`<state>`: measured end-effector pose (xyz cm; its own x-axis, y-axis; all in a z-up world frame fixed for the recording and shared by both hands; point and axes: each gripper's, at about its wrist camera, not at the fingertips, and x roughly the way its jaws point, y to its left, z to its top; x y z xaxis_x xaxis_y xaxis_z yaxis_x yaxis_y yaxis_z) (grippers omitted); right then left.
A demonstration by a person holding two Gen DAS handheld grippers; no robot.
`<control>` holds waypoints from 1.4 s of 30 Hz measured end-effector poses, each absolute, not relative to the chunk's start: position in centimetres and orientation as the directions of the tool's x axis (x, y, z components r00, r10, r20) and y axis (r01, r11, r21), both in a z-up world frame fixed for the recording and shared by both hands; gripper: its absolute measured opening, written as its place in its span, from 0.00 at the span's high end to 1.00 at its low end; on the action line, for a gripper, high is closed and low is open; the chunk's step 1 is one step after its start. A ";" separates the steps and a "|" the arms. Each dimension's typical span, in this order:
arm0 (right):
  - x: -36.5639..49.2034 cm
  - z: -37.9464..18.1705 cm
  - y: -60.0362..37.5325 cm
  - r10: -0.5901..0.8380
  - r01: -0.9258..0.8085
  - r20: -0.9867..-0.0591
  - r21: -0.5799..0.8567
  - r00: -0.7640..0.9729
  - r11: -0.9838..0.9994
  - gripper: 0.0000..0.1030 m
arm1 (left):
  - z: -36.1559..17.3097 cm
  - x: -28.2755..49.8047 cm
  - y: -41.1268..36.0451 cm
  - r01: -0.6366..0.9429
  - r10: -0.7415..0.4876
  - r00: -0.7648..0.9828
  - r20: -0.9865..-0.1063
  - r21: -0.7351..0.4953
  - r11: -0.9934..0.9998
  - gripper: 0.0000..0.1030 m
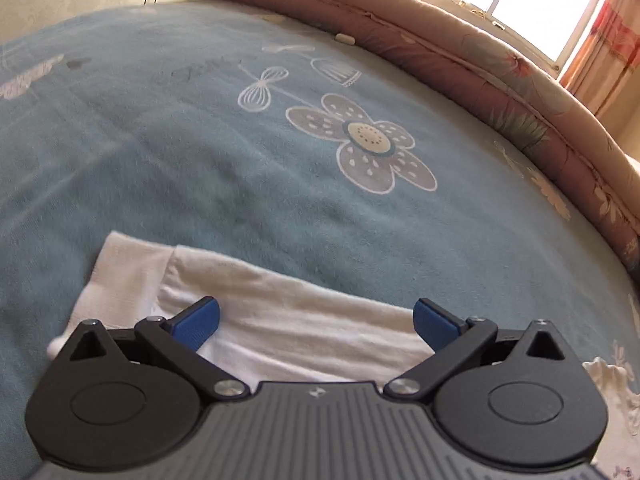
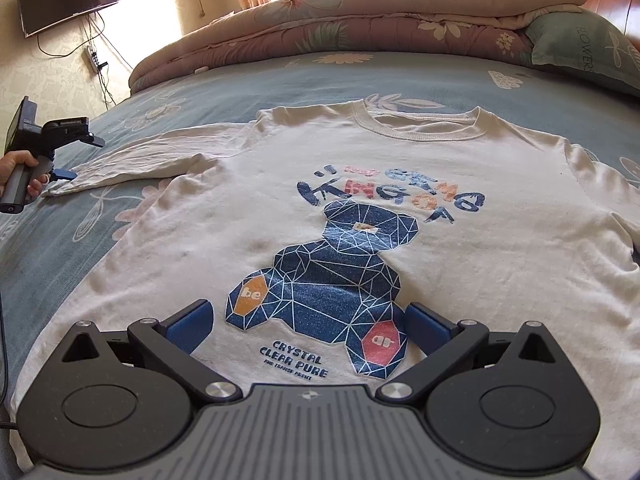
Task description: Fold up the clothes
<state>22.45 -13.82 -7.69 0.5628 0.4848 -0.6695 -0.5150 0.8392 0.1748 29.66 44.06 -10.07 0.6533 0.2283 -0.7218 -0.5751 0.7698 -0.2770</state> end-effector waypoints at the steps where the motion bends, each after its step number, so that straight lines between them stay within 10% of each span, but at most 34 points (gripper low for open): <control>1: 22.4 -7.7 -13.8 0.484 -0.518 -0.669 0.170 0.564 0.839 0.00 | -10.1 30.1 44.3 -0.588 0.245 0.641 -0.728 -0.259 0.766 0.01; 17: 22.4 -7.7 -13.7 0.477 -0.531 -0.679 0.150 0.558 0.834 0.00 | -7.9 25.5 41.9 -0.607 0.242 0.585 -0.774 -0.220 0.764 0.01; 42: 15.0 -1.0 -19.3 0.578 -0.612 -0.553 0.150 0.599 0.777 0.00 | 6.9 20.3 6.3 0.205 -0.257 0.707 -0.659 -0.157 0.966 0.01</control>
